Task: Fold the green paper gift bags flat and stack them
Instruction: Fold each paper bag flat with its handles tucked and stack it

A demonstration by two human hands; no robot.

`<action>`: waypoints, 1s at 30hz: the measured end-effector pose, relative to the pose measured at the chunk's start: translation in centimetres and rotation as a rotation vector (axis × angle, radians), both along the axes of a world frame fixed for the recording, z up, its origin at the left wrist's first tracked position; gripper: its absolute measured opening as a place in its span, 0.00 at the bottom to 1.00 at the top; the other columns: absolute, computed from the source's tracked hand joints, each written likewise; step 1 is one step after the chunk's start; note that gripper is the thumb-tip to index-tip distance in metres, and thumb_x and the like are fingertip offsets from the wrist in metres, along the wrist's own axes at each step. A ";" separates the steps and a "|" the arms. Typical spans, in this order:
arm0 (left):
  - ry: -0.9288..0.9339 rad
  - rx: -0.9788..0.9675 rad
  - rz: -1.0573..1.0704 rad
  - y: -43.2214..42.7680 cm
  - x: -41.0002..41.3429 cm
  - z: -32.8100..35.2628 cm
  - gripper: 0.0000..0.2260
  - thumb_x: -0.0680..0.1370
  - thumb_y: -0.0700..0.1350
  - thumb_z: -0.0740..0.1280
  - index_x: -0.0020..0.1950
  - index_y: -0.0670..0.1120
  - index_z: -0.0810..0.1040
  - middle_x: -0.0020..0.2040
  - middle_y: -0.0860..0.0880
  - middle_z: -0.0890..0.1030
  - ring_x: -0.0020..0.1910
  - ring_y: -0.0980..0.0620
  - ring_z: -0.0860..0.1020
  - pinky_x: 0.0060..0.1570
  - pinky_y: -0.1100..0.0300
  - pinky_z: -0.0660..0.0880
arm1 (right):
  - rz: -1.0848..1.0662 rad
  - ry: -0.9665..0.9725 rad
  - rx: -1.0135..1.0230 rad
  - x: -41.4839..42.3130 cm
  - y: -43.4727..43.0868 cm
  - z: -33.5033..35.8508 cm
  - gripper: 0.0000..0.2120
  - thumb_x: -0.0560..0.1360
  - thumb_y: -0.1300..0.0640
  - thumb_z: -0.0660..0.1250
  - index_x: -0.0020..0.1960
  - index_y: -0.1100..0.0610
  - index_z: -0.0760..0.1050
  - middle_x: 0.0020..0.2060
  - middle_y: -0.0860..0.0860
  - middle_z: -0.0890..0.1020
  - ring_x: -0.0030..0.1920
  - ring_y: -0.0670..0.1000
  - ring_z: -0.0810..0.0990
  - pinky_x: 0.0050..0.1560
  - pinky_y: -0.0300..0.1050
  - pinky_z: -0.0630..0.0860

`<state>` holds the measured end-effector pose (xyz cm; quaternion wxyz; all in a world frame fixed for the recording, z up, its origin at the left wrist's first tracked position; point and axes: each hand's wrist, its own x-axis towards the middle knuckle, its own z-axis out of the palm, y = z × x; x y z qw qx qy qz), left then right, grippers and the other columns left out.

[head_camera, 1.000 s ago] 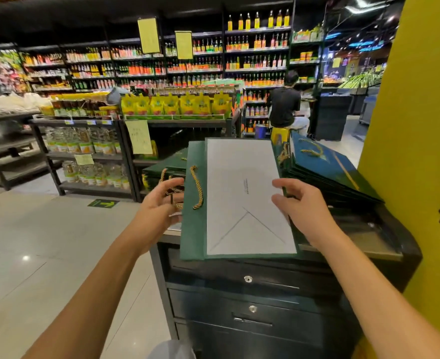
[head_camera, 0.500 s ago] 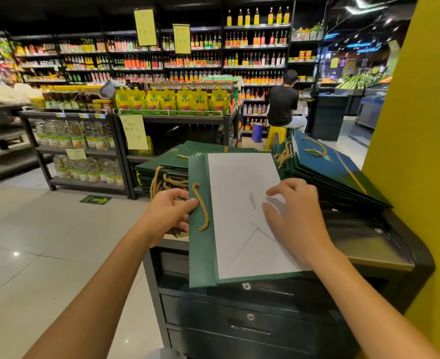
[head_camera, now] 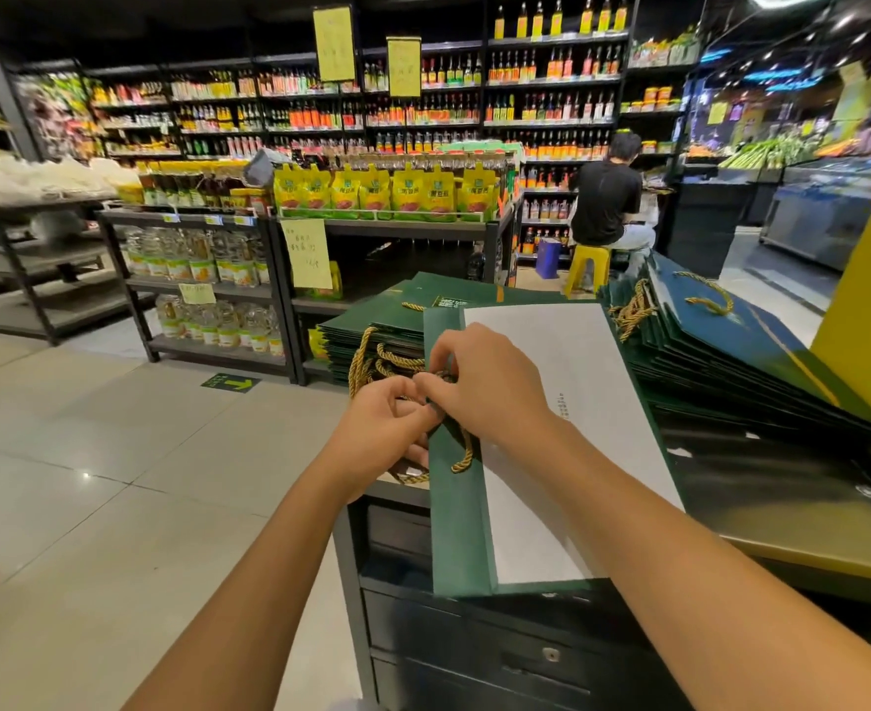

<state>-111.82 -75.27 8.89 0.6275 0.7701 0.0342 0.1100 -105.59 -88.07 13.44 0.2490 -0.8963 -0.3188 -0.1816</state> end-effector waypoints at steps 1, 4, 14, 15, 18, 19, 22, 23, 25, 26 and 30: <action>0.000 0.000 -0.001 0.0 0.1 0.0 0.11 0.81 0.44 0.69 0.57 0.38 0.75 0.44 0.38 0.86 0.45 0.35 0.85 0.50 0.34 0.80 | -0.011 -0.001 0.004 0.1 0.0 -0.1 0.09 0.77 0.42 0.70 0.47 0.48 0.78 0.45 0.48 0.77 0.46 0.51 0.78 0.48 0.51 0.79; 0.002 -0.001 -0.002 0.3 0.3 -0.2 0.09 0.82 0.43 0.68 0.57 0.38 0.75 0.44 0.38 0.86 0.44 0.37 0.86 0.48 0.39 0.83 | -0.049 0.032 0.058 0.2 0.1 -0.2 0.07 0.76 0.47 0.72 0.45 0.50 0.79 0.43 0.48 0.80 0.46 0.51 0.79 0.47 0.51 0.80; -0.003 -0.003 0.008 -0.1 0.1 -0.2 0.08 0.82 0.42 0.67 0.56 0.38 0.75 0.42 0.41 0.87 0.42 0.38 0.85 0.44 0.44 0.83 | -0.154 -0.067 -0.228 -0.6 0.0 0.4 0.10 0.80 0.55 0.68 0.58 0.57 0.78 0.49 0.54 0.78 0.49 0.55 0.76 0.48 0.47 0.76; -0.003 -0.005 0.011 -0.1 0.1 -0.2 0.08 0.82 0.42 0.67 0.56 0.38 0.75 0.42 0.41 0.87 0.42 0.38 0.85 0.44 0.43 0.83 | -0.155 -0.094 -0.269 -1.0 0.0 0.3 0.10 0.80 0.55 0.69 0.59 0.58 0.76 0.49 0.55 0.76 0.51 0.56 0.75 0.48 0.47 0.73; -0.001 -0.002 0.011 -0.1 0.1 -0.2 0.07 0.82 0.43 0.67 0.56 0.40 0.76 0.42 0.41 0.86 0.42 0.37 0.85 0.46 0.41 0.83 | -0.166 -0.145 -0.311 -1.6 -0.3 0.2 0.12 0.79 0.56 0.70 0.61 0.58 0.74 0.50 0.55 0.71 0.56 0.57 0.73 0.46 0.46 0.67; -0.002 -0.007 0.009 -0.1 0.1 -0.2 0.06 0.82 0.43 0.67 0.55 0.40 0.76 0.42 0.41 0.87 0.42 0.38 0.85 0.46 0.42 0.83 | -0.172 -0.144 -0.293 -1.6 -0.3 0.2 0.12 0.80 0.57 0.69 0.61 0.58 0.74 0.49 0.55 0.70 0.56 0.57 0.73 0.45 0.46 0.67; -0.002 -0.021 0.005 -0.1 0.0 0.0 0.06 0.82 0.42 0.67 0.55 0.40 0.76 0.43 0.41 0.87 0.41 0.41 0.85 0.43 0.46 0.83 | -0.154 -0.068 -0.172 -1.0 -0.9 0.6 0.09 0.82 0.55 0.64 0.59 0.58 0.78 0.51 0.54 0.76 0.54 0.56 0.76 0.46 0.48 0.72; -0.002 -0.027 0.002 -0.2 0.0 0.0 0.06 0.82 0.42 0.67 0.55 0.40 0.76 0.44 0.41 0.87 0.41 0.41 0.85 0.42 0.47 0.83 | -0.123 -0.019 -0.112 -0.6 -1.4 0.7 0.10 0.82 0.54 0.63 0.57 0.58 0.80 0.50 0.54 0.79 0.52 0.56 0.78 0.46 0.48 0.73; 0.005 -0.030 -0.006 -0.2 0.0 0.0 0.06 0.82 0.42 0.67 0.56 0.40 0.77 0.44 0.40 0.87 0.41 0.40 0.84 0.44 0.44 0.82 | -0.040 0.053 0.018 -0.1 -2.5 0.7 0.09 0.81 0.55 0.65 0.51 0.58 0.82 0.46 0.53 0.81 0.46 0.54 0.79 0.43 0.44 0.73; 0.012 -0.026 -0.009 -0.2 0.0 0.1 0.06 0.82 0.42 0.67 0.56 0.40 0.77 0.45 0.40 0.87 0.42 0.39 0.84 0.46 0.43 0.82 | -0.006 0.071 0.059 -0.1 -3.1 0.6 0.08 0.81 0.55 0.66 0.50 0.57 0.82 0.43 0.52 0.81 0.43 0.51 0.78 0.40 0.41 0.71; 0.019 -0.020 -0.021 -0.4 -0.1 0.3 0.05 0.82 0.41 0.67 0.56 0.40 0.77 0.43 0.42 0.87 0.40 0.43 0.85 0.42 0.48 0.84 | 0.073 0.098 0.119 0.1 -4.0 -0.2 0.07 0.81 0.55 0.67 0.49 0.57 0.81 0.42 0.49 0.77 0.39 0.45 0.73 0.37 0.32 0.65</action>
